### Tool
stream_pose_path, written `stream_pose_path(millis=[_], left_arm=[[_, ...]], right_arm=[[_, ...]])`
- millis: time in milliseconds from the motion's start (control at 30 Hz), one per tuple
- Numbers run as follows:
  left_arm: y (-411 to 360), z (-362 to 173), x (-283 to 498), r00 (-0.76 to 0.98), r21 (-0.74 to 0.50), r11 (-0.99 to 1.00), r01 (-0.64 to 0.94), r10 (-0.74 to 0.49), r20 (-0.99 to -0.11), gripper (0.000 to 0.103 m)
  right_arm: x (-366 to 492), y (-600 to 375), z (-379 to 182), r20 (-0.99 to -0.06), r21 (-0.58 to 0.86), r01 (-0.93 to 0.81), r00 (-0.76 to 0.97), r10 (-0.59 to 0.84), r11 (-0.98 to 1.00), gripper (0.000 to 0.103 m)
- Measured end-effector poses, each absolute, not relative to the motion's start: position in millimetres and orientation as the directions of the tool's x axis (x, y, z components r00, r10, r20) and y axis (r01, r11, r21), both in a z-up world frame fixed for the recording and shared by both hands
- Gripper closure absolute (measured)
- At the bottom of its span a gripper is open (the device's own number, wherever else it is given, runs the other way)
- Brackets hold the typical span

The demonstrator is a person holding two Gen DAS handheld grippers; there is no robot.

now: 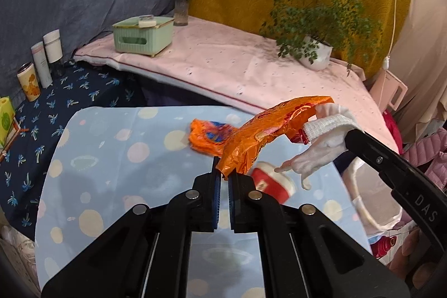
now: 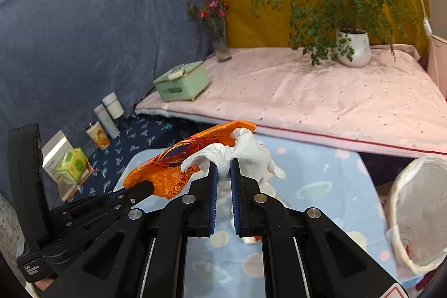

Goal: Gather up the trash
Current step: 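Carry the glove and orange snack bag over the wastebasket with both grippers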

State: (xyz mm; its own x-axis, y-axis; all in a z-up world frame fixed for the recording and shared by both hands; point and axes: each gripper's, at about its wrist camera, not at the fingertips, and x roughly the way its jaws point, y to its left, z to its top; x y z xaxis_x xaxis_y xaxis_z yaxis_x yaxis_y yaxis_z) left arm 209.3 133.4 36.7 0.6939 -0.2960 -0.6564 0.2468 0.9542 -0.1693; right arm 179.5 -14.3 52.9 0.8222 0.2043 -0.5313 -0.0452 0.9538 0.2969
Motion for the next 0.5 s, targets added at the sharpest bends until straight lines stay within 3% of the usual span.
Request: stream_pose_path(millis=[500], left_arm=[[11,61,168,0.649,-0.157,0.904,0.398,-0.398,-0.648,0.099]], right_arm=[[117,-129,85,-0.458,0.318,0.091,0.886,0.069,0.944,0.094]])
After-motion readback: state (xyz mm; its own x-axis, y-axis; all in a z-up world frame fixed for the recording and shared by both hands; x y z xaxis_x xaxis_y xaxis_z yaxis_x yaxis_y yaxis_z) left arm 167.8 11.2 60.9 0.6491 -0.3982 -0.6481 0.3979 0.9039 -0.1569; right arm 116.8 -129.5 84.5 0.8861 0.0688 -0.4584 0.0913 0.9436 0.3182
